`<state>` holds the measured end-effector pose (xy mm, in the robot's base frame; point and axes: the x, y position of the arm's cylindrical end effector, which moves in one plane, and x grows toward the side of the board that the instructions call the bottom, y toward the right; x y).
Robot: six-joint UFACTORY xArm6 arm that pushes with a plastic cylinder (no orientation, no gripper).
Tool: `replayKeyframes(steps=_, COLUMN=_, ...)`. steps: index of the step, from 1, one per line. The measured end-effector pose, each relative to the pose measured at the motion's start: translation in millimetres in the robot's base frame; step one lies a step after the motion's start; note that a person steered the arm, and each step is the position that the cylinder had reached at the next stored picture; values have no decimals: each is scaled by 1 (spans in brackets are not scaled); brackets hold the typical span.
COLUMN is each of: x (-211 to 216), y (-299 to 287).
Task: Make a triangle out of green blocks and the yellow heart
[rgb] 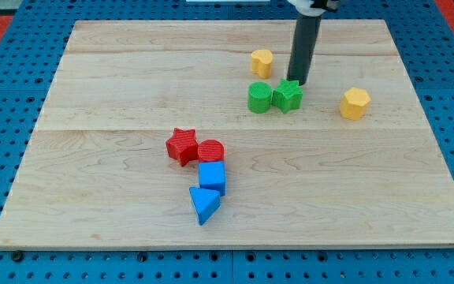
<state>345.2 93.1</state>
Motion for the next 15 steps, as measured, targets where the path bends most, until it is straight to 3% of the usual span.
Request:
replayKeyframes(steps=1, x=-7, y=-48)
replayKeyframes(steps=2, x=12, y=-69)
replayKeyframes(steps=4, x=24, y=-76)
replayKeyframes(steps=6, x=14, y=-20)
replayKeyframes(steps=7, x=30, y=-7)
replayKeyframes(steps=10, x=50, y=-44)
replayKeyframes(steps=11, x=71, y=-7)
replayKeyframes(steps=12, x=105, y=-9)
replayKeyframes(steps=13, x=124, y=-64)
replayKeyframes(steps=15, x=96, y=-110)
